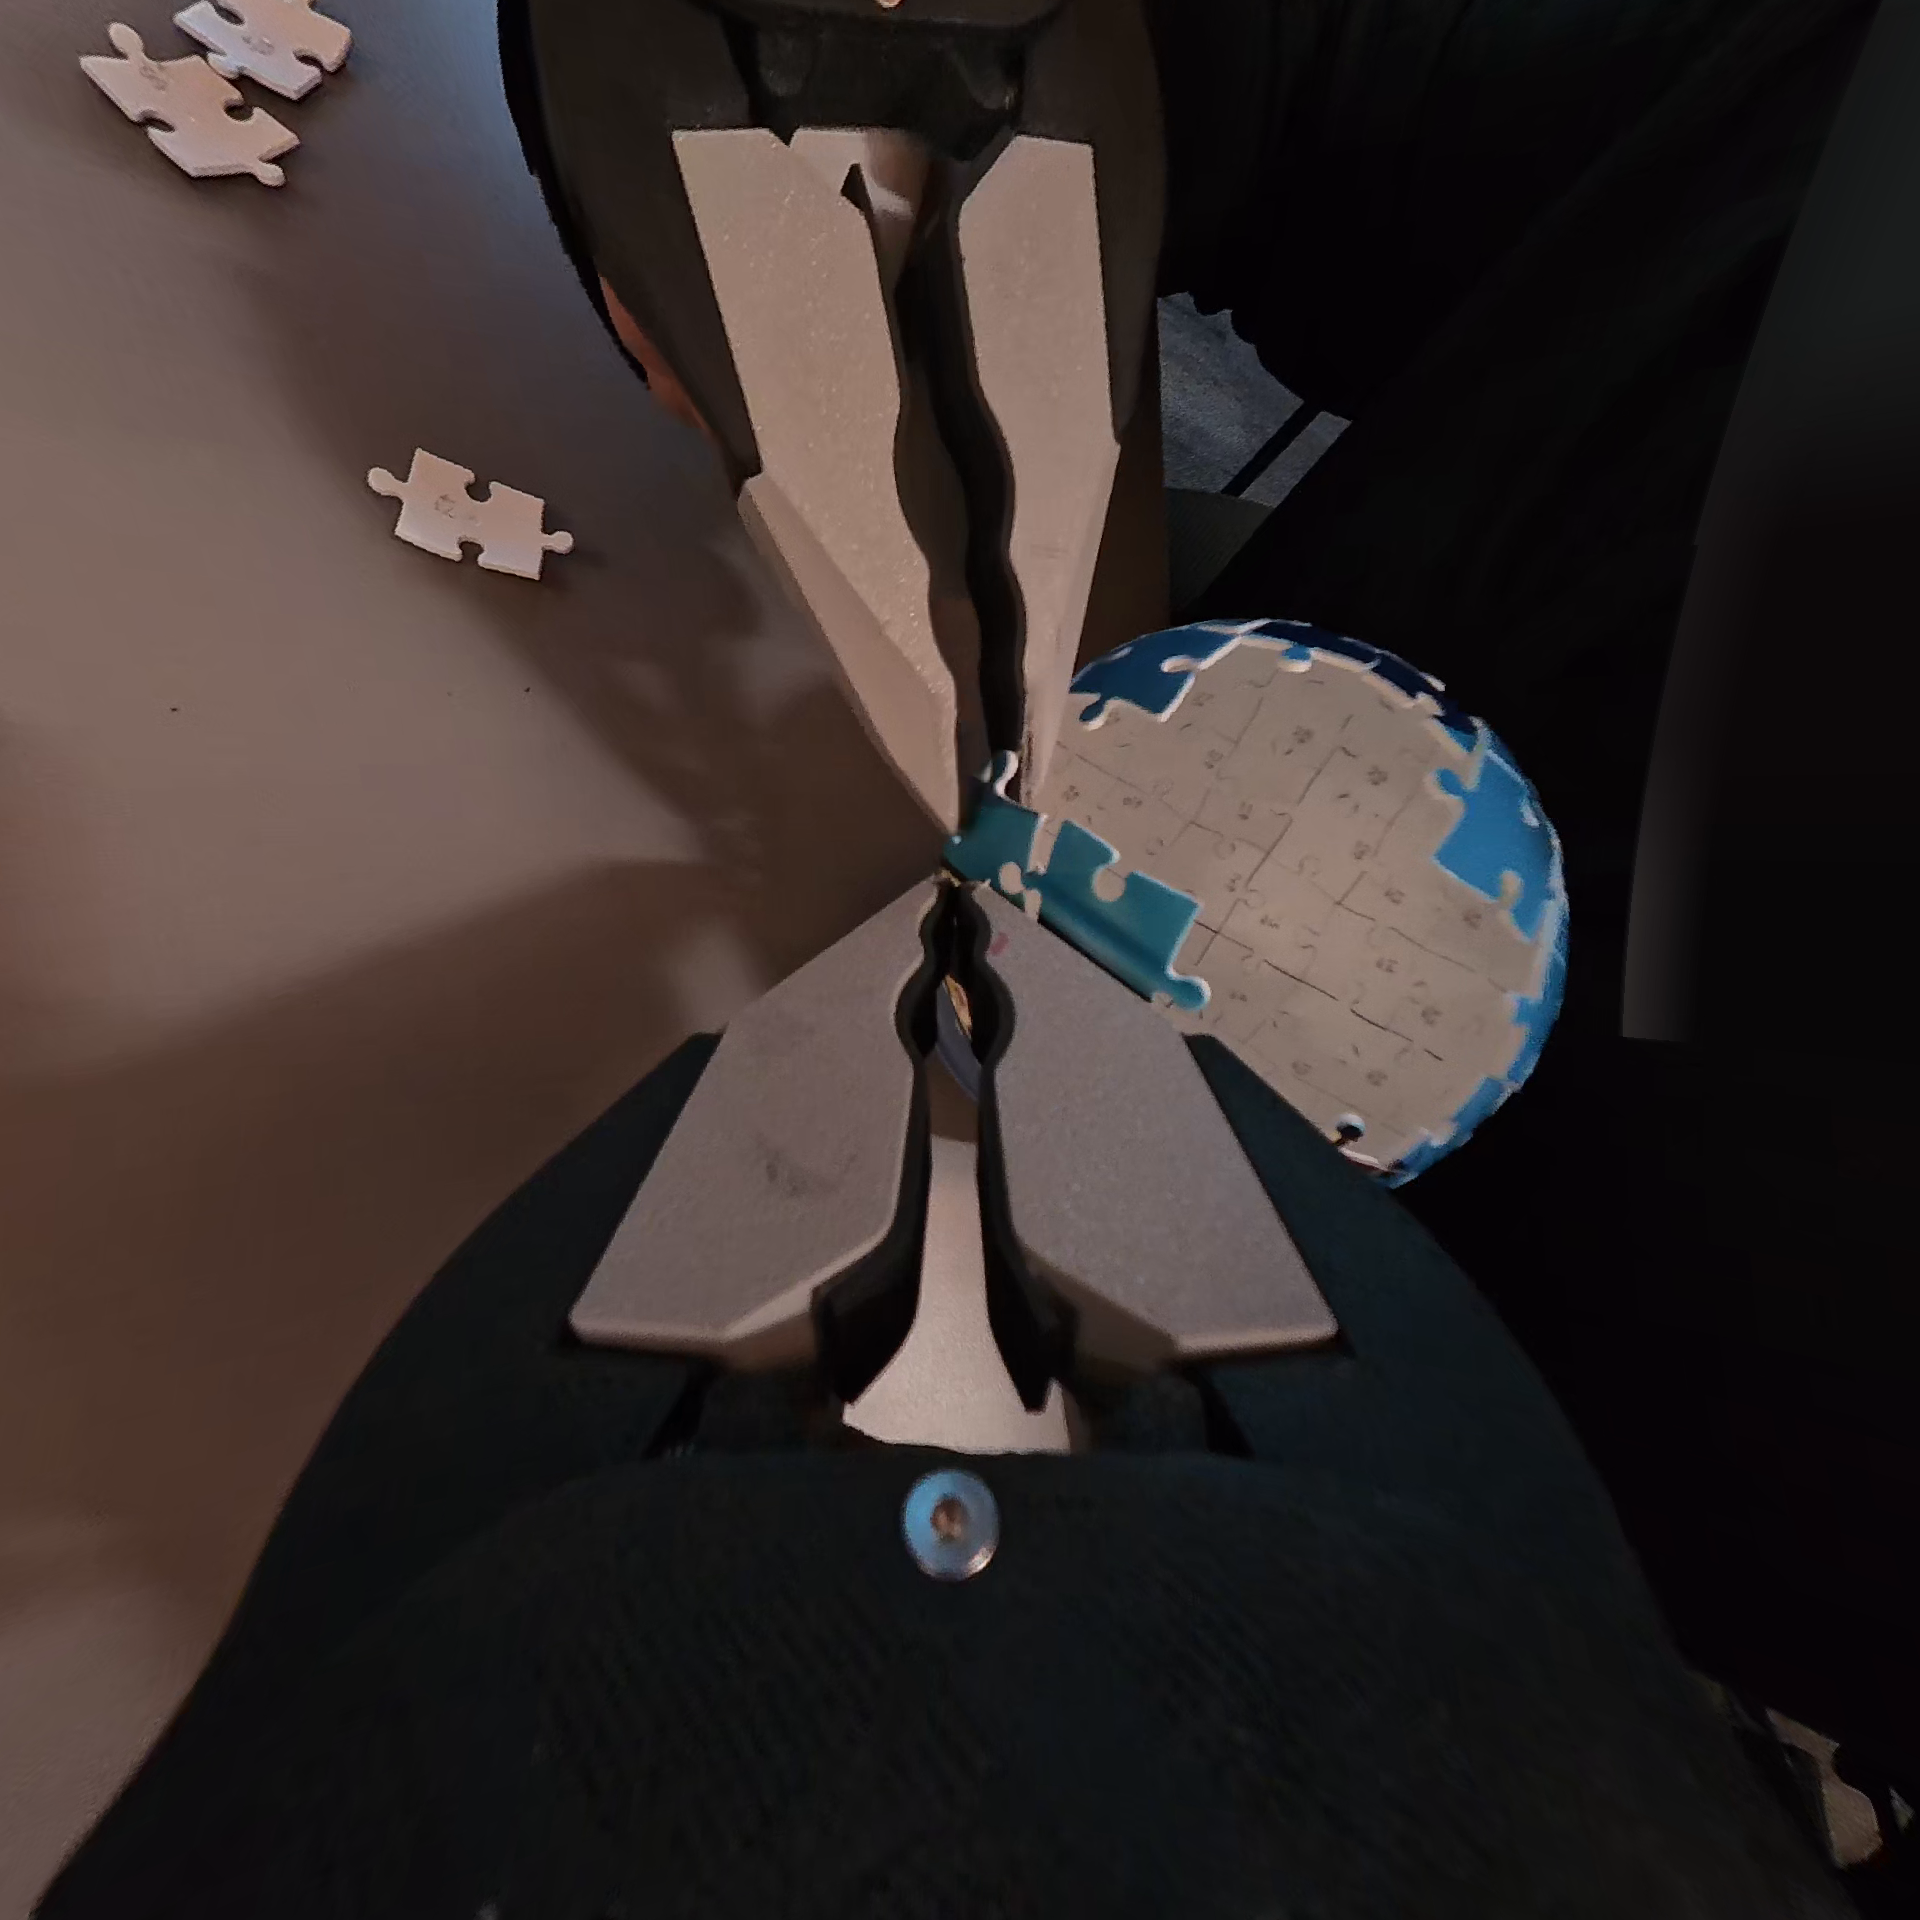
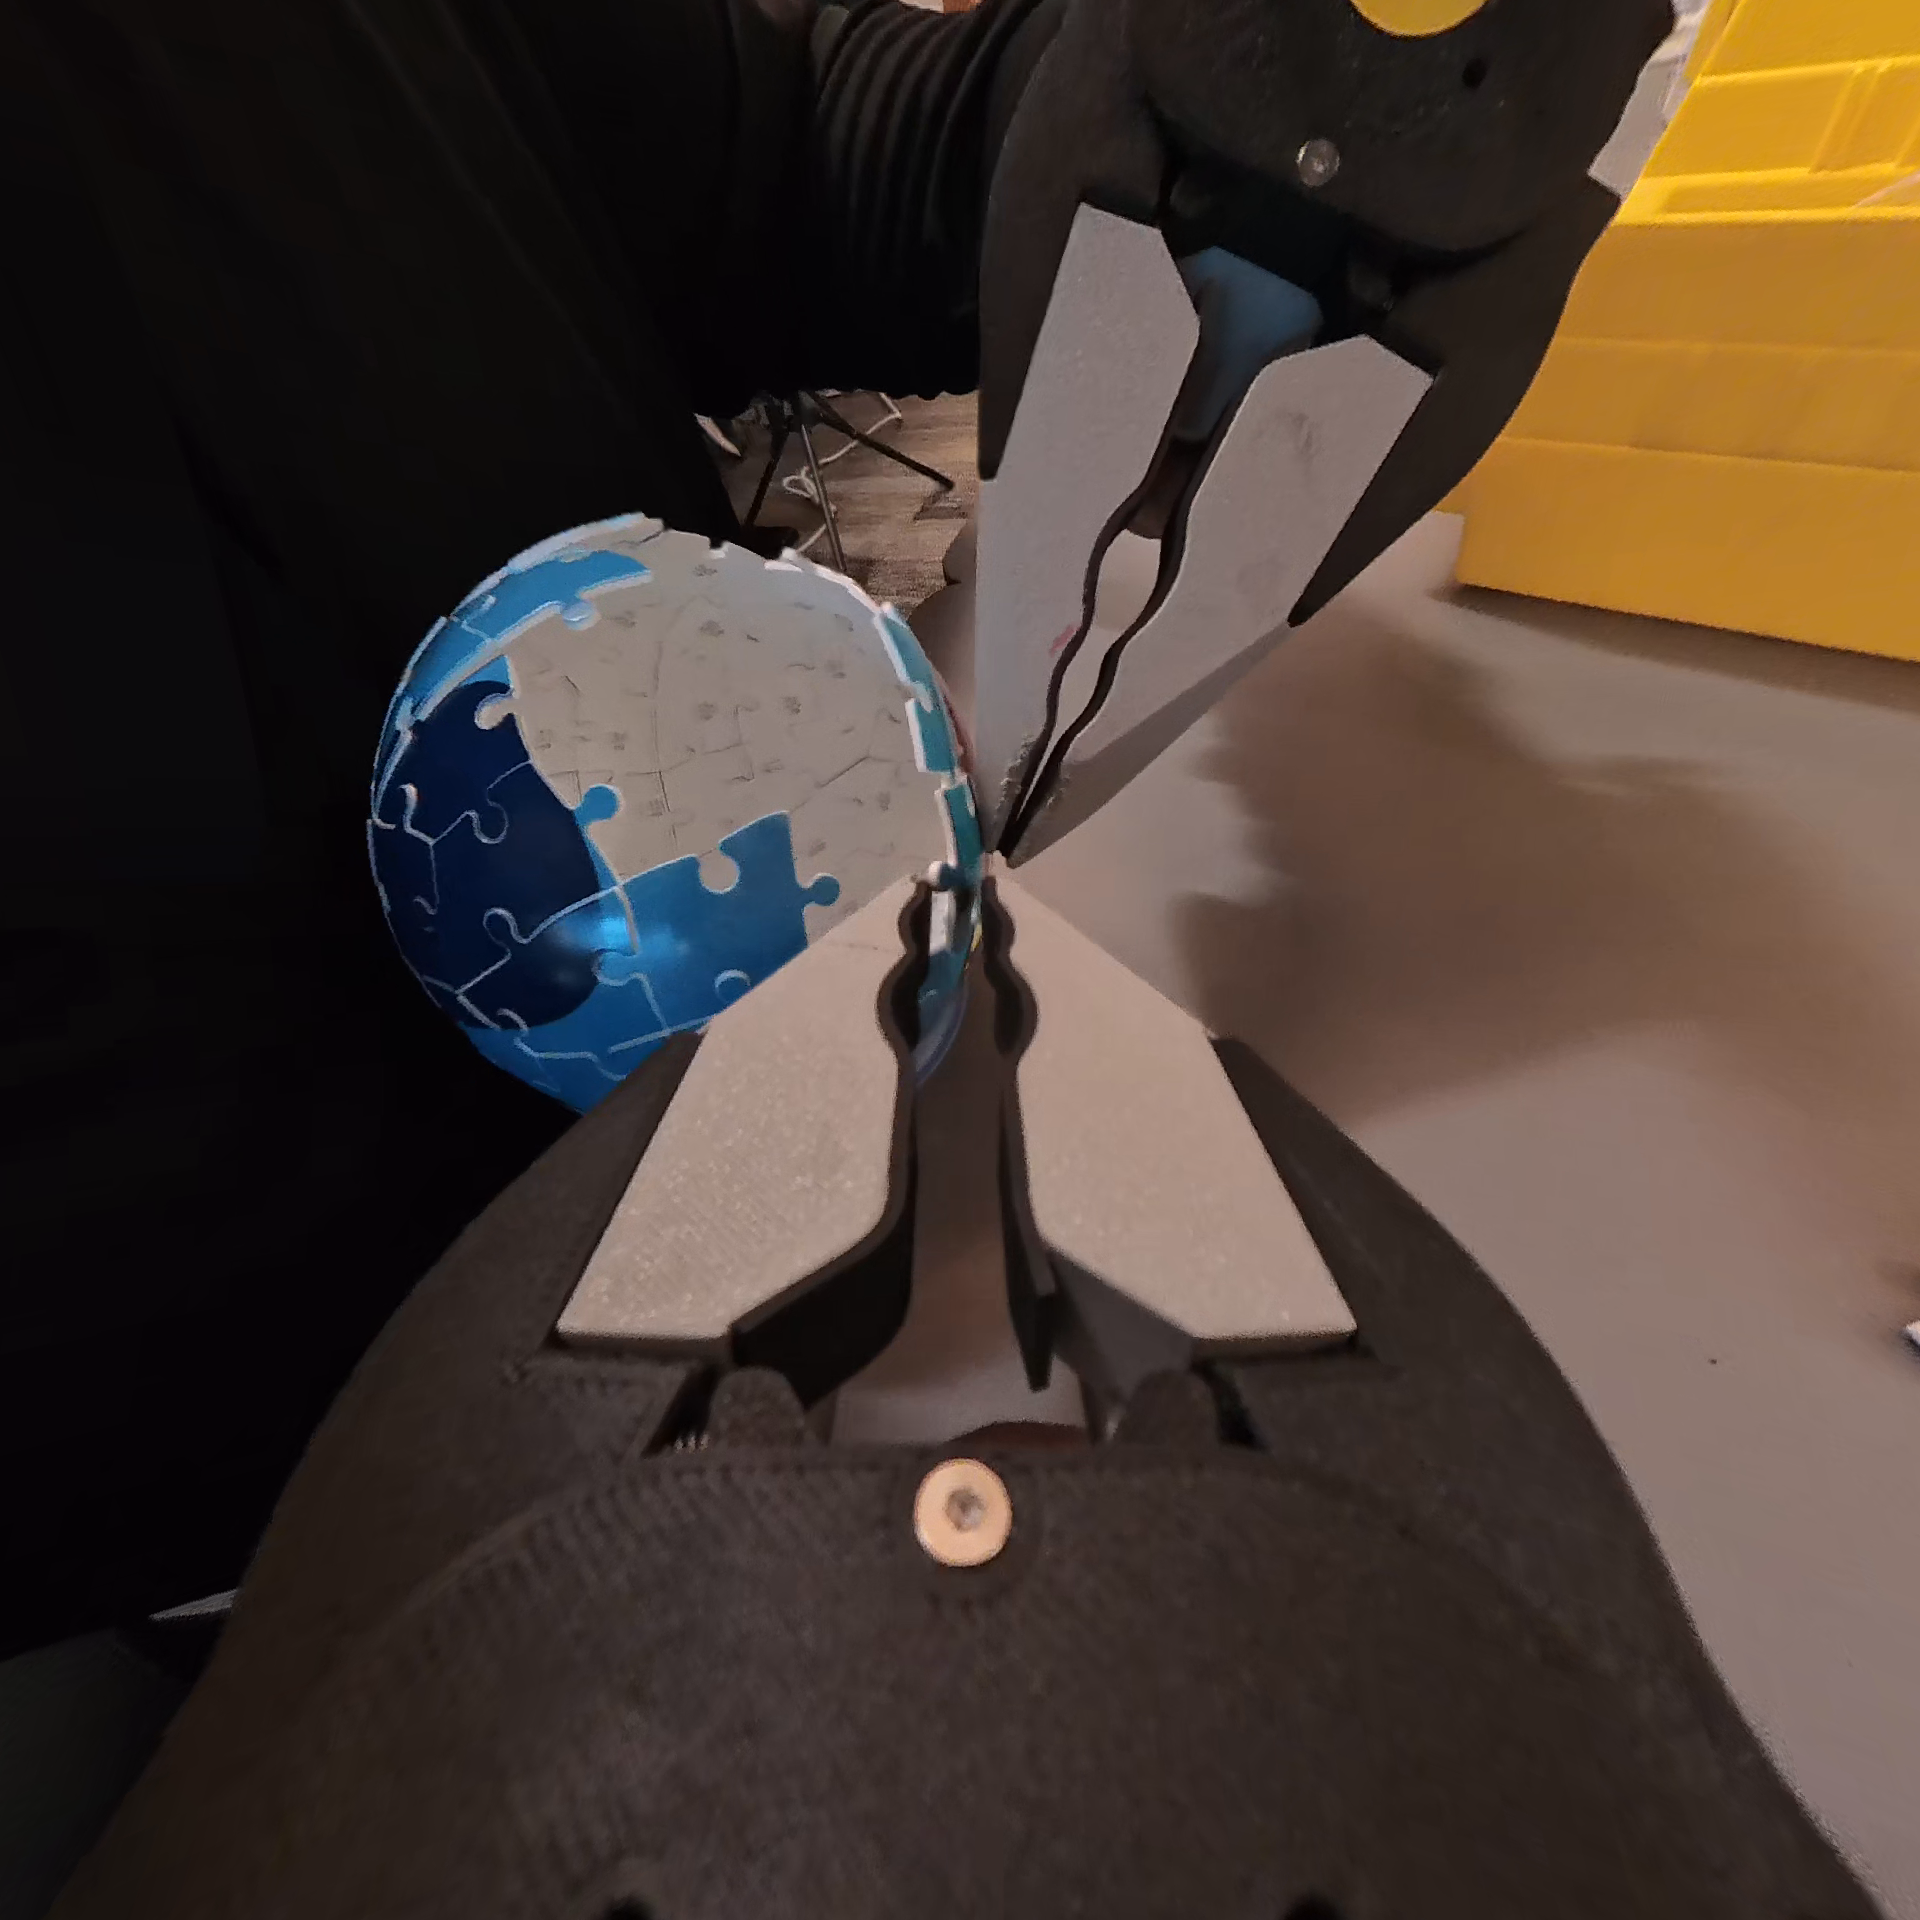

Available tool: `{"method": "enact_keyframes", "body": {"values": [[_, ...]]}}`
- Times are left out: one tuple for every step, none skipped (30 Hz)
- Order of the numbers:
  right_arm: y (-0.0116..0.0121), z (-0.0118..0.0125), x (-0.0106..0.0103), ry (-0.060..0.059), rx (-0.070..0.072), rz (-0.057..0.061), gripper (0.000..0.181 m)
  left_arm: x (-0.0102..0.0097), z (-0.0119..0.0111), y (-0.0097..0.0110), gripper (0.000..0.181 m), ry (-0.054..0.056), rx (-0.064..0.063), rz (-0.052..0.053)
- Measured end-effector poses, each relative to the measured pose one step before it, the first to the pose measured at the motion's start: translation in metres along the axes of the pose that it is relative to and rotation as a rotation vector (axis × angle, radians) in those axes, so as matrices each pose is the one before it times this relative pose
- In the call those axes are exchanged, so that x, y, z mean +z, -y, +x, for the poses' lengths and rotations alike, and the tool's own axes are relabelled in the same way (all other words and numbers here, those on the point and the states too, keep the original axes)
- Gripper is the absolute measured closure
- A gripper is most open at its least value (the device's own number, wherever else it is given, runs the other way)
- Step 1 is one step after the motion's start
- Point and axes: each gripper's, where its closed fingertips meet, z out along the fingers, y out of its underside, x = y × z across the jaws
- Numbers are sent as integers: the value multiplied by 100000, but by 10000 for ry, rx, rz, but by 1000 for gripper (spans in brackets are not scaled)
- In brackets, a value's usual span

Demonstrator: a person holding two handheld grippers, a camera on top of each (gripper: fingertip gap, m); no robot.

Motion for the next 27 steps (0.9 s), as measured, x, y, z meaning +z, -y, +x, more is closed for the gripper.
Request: {"method": "enact_keyframes", "body": {"values": [[-183,-1,94,27,74,-100,175,8,-5,-7,181,-4,-5,-11],[-188,35,98,-7,55,-112,175,11,0,7,181,1,2,-1],[-121,26,61,0,42,-77,177,-6,-1,-3,181,11,11,4],[-2,-8,17,29,41,-24,177,0,7,-10,181,3,1,-2],[-16,-2,7,35,40,-48,177,1,3,-17,181,-3,-5,-7],[-5,1,8,30,40,-69,177,-5,11,0,181,-11,-12,-5],[-18,-4,8,32,41,-81,177,3,-12,-10,181,9,-3,-18],[0,-6,5,23,31,-90,177,11,-7,-2,181,9,11,-24],[-17,0,5,10,6,-99,177,3,-4,1,181,9,13,-26],[-32,-11,-2,-5,-10,-110,177,8,-9,4,181,8,5,-19],[-35,0,3,-20,-24,-111,177,14,4,5,181,6,6,-13],[4,4,12,-29,-36,-97,178,3,-3,-2,181,9,8,-13],[0,12,26,-37,-38,-86,178,-3,5,-12,181,10,1,-14],[16,23,30,-49,-47,-59,178,0,7,-18,181,9,11,-19],[28,20,42,-53,-63,-26,178,-16,-8,-18,181,19,15,-18],[20,15,38,-43,-68,1,178,-1,-14,-9,181,19,3,-18],[2,-3,14,-30,-61,17,178,-17,-1,-9,181,7,11,-16],[-7,12,-2,-13,-45,27,178,-8,8,-3,181,5,13,-13],[4,-8,2,1,-31,32,178,-11,6,4,181,2,11,-7],[10,3,-2,7,-29,36,178,-7,8,11,181,0,12,-2],[3,-2,10,6,-32,35,178,2,0,11,181,1,14,3],[12,3,4,-6,-38,28,179,2,9,-5,181,0,12,7],[13,5,0,-22,-35,13,179,-12,8,-6,181,-5,8,12],[6,12,9,-29,-22,-1,179,-4,3,-27,181,-4,2,7],[10,6,8,-28,-7,-9,178,-19,-6,-35,181,-8,0,2],[9,17,9,-24,14,-6,179,-24,14,-34,181,-7,1,8],[5,14,10,-21,6,3,179,-9,5,-30,181,2,10,5]]}}
